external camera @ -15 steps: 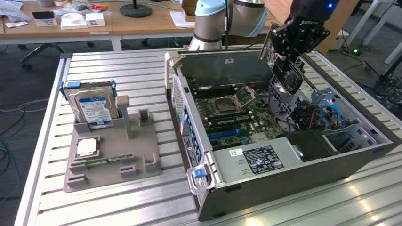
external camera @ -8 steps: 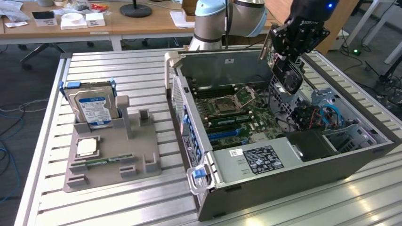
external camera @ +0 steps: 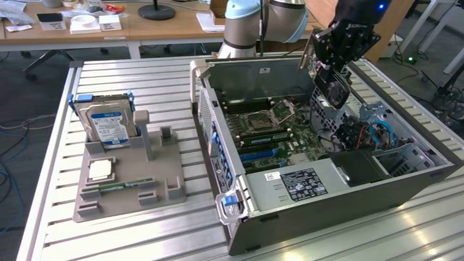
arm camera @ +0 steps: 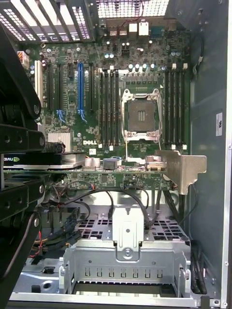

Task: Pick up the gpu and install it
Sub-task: 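Insert the gpu into the slot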

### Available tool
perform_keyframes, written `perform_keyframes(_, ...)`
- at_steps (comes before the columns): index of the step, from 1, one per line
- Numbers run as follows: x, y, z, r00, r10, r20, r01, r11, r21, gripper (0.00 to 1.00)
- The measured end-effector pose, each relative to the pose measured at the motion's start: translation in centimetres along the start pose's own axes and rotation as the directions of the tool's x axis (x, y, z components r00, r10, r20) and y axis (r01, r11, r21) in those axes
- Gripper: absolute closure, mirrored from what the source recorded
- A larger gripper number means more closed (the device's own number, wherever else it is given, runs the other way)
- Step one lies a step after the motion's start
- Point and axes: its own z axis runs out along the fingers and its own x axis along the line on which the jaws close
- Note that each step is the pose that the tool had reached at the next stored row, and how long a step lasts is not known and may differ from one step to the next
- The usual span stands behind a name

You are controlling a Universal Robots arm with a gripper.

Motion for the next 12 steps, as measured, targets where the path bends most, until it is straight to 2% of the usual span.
perform_keyframes(7,0.03,0.00,0.03,0.9981,-0.061,-0.0020,0.061,0.9981,-0.0020,0.74)
perform_keyframes(12,0.03,0.00,0.05,0.9916,-0.130,-0.0041,0.130,0.9916,-0.0042,0.74)
